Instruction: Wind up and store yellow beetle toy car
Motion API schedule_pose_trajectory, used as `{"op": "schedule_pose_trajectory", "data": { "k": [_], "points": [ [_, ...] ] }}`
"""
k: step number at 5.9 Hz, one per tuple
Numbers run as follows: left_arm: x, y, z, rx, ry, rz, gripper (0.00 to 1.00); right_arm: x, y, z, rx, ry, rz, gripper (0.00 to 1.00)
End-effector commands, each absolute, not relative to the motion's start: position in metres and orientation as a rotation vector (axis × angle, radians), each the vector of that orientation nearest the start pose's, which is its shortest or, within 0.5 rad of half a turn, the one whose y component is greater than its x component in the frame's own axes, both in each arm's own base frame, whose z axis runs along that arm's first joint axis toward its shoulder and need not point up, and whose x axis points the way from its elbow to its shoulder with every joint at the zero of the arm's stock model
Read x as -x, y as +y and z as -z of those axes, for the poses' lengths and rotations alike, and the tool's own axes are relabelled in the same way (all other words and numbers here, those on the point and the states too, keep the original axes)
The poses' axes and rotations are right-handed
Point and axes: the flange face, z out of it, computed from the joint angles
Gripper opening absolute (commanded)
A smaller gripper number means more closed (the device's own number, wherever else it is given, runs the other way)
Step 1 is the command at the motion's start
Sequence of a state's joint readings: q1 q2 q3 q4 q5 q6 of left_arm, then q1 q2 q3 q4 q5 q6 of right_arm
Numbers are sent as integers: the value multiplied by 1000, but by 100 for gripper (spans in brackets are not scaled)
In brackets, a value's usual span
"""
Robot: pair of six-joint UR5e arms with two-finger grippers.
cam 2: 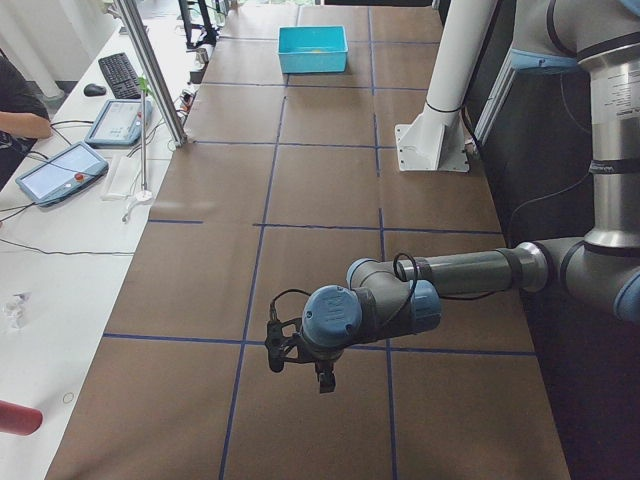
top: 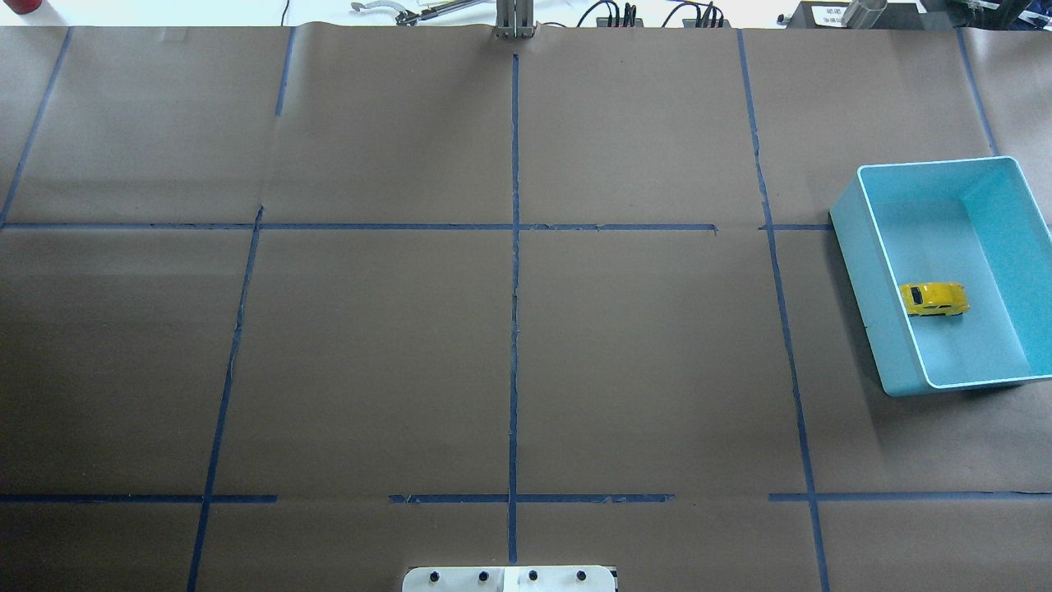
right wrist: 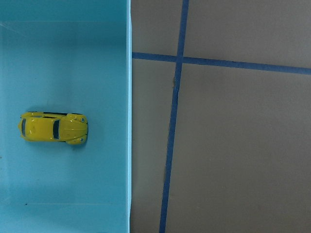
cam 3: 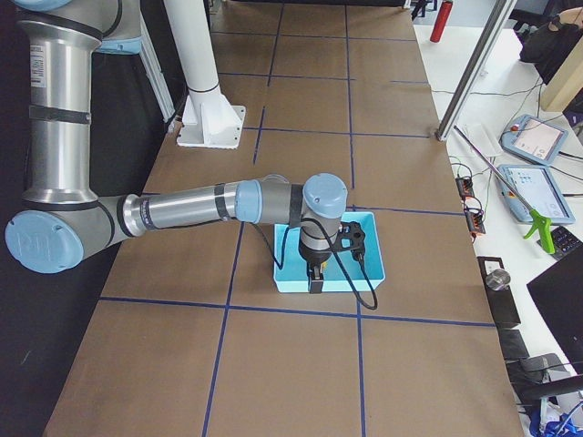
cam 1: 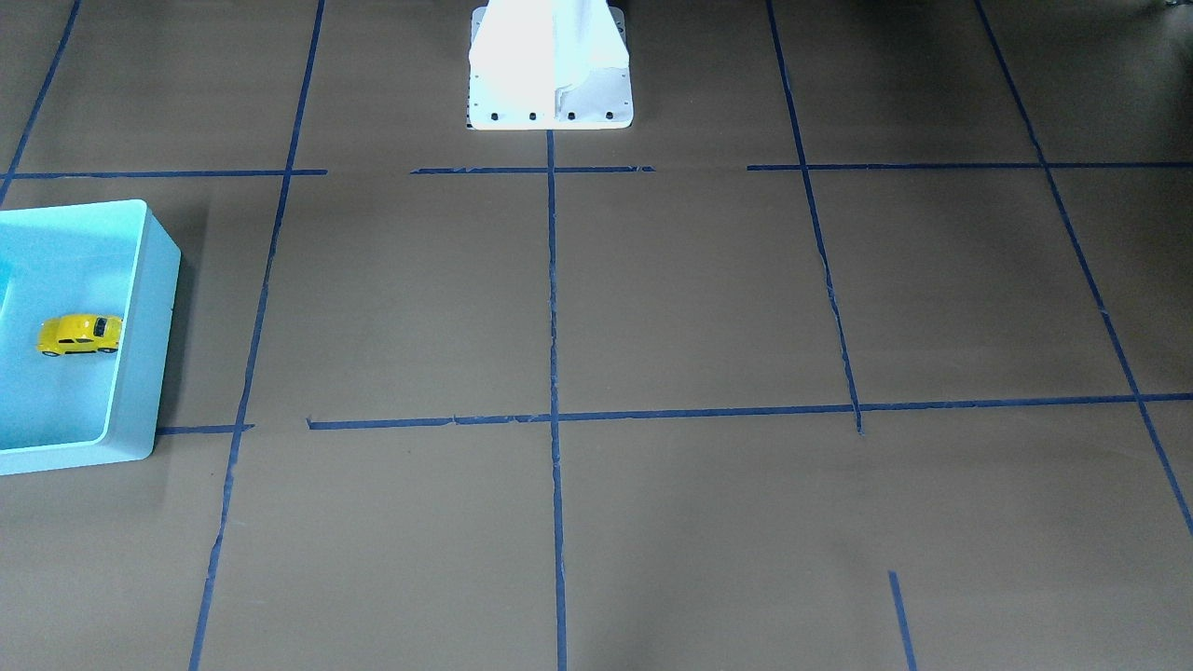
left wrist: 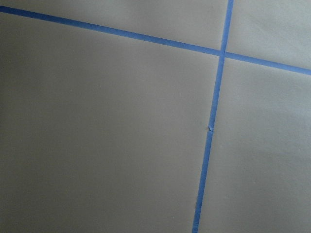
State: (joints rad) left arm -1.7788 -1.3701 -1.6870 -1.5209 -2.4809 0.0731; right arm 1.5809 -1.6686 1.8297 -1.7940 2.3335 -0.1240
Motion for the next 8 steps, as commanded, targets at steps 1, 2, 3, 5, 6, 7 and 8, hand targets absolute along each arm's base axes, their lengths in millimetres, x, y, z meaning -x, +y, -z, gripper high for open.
{"op": "schedule_pose_trajectory", "data": {
  "k": [1, 2, 3, 5, 6, 7, 8],
  "points": [
    [136, -379, -682, -13, 923, 183, 100, -71, -443, -633, 11, -768, 35, 100],
    [136, -381, -677, -27, 920, 174, 100, -71, -440, -647, -19, -765, 42, 100],
    [137, -386, -672, -47, 914, 162, 100, -71, -441, -646, -23, -761, 44, 100],
    [137, -388, -669, -54, 915, 158, 100, -73, -441, -643, -18, -745, 5, 100],
    [137, -389, -668, -57, 914, 157, 100, -72, -441, -644, -18, -747, 6, 100],
    [138, -395, -664, -66, 915, 153, 100, -72, -442, -643, -18, -747, 5, 100],
    [139, -397, -661, -67, 913, 158, 100, -72, -441, -643, -17, -748, 5, 100]
  ]
}}
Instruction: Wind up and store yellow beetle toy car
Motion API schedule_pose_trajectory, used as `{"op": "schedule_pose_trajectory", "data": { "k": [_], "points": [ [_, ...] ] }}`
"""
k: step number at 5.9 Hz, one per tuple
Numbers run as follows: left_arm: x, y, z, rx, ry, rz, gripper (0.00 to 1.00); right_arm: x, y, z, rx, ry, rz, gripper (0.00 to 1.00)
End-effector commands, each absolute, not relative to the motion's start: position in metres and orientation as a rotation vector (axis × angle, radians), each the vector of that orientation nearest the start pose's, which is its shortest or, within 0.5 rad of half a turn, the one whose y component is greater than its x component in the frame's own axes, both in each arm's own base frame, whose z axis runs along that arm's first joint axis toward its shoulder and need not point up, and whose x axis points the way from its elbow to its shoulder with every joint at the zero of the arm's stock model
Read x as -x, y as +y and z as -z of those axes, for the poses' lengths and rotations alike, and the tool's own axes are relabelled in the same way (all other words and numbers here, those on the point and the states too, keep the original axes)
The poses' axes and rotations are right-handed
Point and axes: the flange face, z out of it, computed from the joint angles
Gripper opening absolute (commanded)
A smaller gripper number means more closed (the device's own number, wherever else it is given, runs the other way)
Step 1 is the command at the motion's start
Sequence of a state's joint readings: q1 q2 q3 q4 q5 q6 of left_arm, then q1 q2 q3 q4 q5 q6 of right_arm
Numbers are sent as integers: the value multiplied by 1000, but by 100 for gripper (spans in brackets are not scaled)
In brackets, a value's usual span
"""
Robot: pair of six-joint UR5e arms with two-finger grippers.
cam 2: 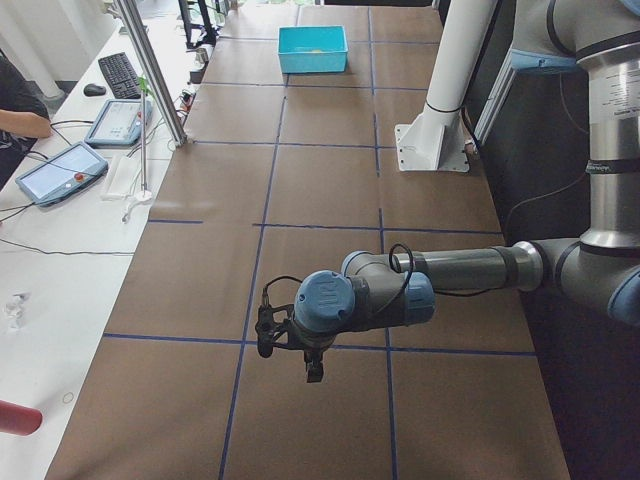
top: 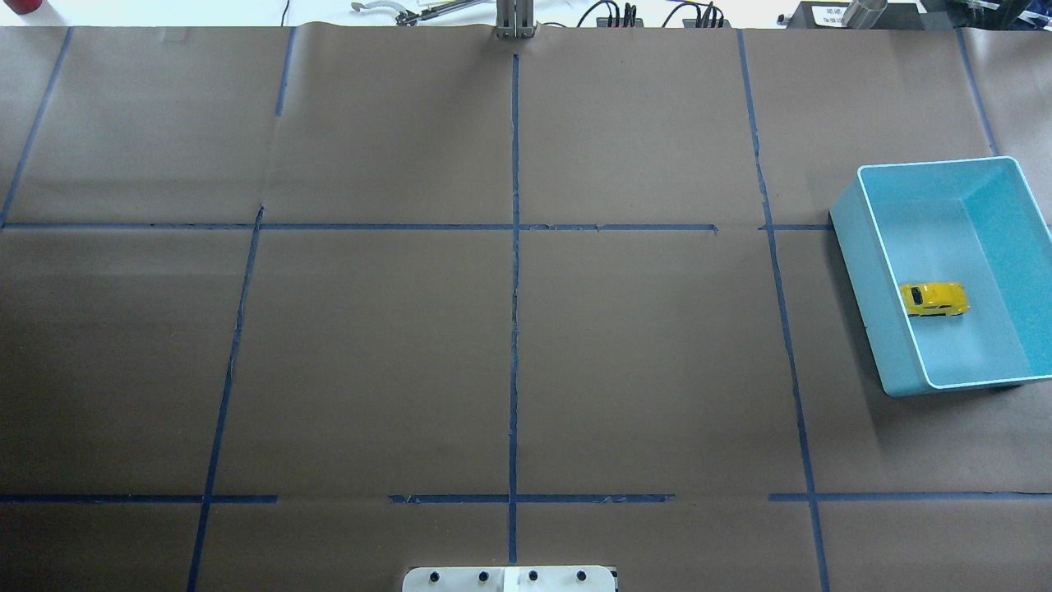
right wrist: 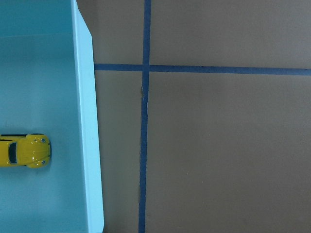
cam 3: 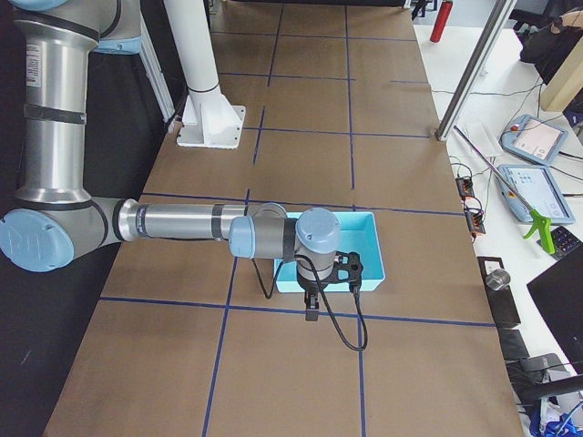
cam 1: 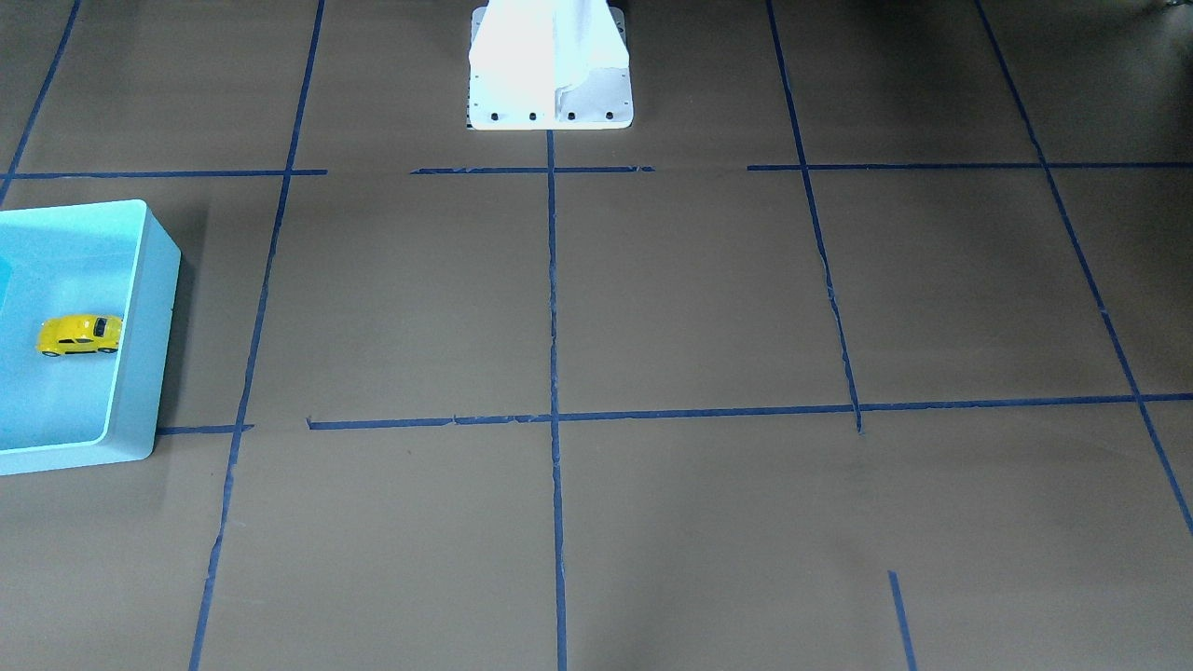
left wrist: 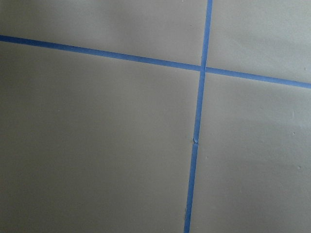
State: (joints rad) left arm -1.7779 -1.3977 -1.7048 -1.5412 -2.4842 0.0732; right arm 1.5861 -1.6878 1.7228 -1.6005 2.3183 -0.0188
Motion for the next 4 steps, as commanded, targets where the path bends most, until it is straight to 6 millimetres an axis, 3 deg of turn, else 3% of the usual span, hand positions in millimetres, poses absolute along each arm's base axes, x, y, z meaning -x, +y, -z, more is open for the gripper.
{"op": "schedule_pose_trajectory", "data": {
  "k": [1, 4],
  "points": [
    [139, -397, -663, -64, 915, 160, 100, -72, -442, -643, -18, -747, 4, 100],
    [139, -402, -659, -78, 913, 146, 100, -72, -442, -642, -19, -748, 3, 100]
  ]
}}
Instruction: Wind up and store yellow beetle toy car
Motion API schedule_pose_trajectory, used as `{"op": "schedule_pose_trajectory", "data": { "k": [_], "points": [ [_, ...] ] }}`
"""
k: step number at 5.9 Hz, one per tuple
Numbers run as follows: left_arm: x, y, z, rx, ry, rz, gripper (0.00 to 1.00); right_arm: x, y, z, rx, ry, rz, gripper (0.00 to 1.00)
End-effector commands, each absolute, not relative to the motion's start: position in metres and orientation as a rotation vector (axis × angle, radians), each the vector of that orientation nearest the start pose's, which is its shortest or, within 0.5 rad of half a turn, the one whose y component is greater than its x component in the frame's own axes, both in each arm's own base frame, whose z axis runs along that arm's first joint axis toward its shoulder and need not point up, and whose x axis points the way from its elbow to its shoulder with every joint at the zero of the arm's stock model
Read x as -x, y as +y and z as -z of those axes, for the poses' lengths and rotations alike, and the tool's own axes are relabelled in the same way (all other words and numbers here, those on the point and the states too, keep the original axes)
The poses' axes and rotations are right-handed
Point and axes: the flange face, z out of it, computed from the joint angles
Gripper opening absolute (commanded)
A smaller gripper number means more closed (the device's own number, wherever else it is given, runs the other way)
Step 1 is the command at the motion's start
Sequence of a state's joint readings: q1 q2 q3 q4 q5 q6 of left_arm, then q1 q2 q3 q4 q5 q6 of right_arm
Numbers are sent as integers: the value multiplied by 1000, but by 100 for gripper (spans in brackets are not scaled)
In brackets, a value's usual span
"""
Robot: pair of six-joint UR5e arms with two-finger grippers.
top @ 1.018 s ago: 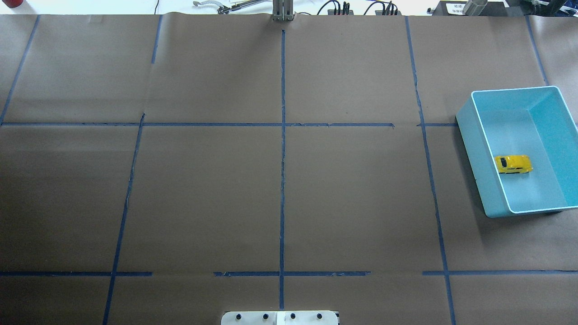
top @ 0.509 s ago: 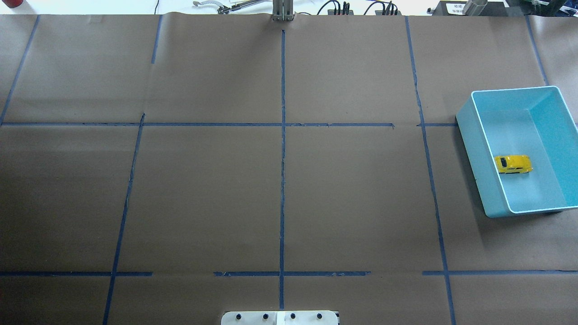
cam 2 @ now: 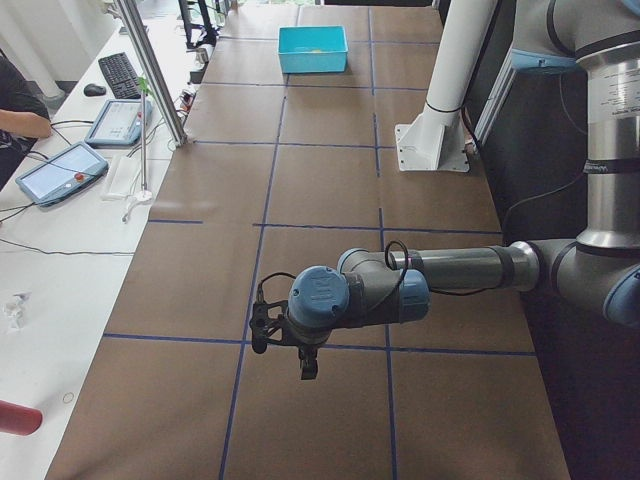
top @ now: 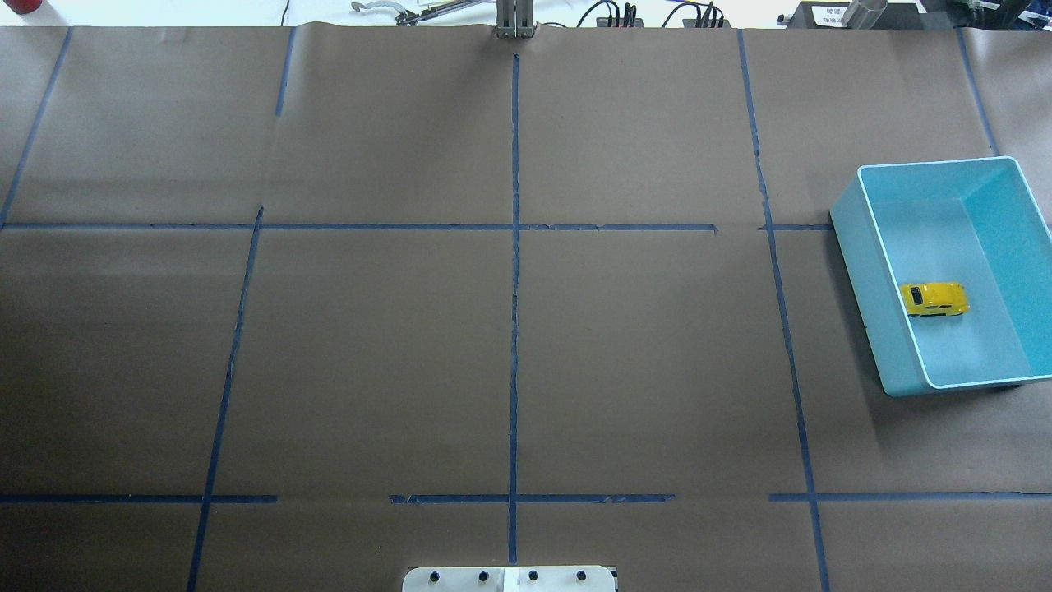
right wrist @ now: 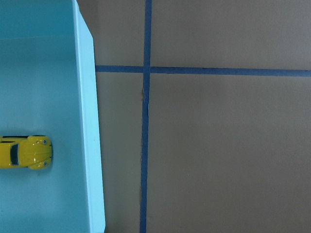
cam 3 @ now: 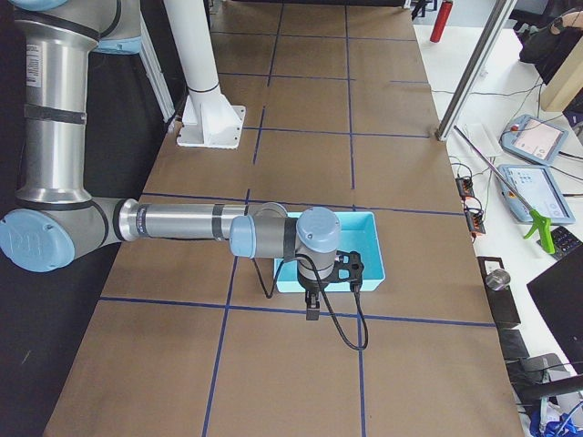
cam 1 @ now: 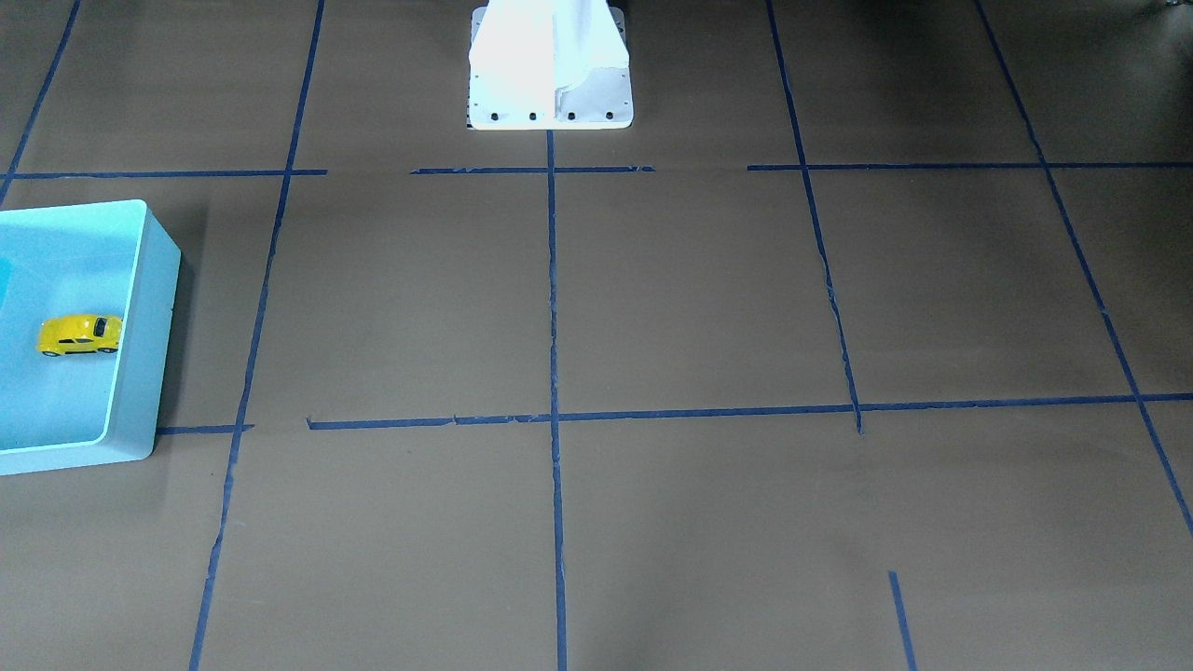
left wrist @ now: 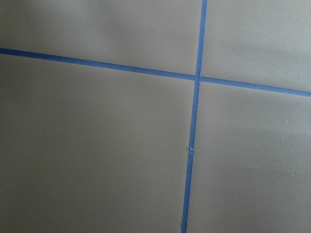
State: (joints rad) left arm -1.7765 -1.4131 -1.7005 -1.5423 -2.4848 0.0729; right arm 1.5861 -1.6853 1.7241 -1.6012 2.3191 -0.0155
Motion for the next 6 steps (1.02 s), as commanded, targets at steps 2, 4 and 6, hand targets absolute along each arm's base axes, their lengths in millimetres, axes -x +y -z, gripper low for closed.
{"op": "schedule_pose_trajectory", "data": {
  "k": [2, 4, 6],
  "points": [
    [140, -401, -655, -88, 910, 143, 100, -72, -443, -641, -20, -747, 3, 100],
    [140, -403, -655, -85, 909, 149, 100, -73, -443, -641, -18, -745, -1, 100],
    [140, -403, -654, -83, 900, 149, 100, -73, -444, -641, -19, -745, -2, 100]
  ]
}}
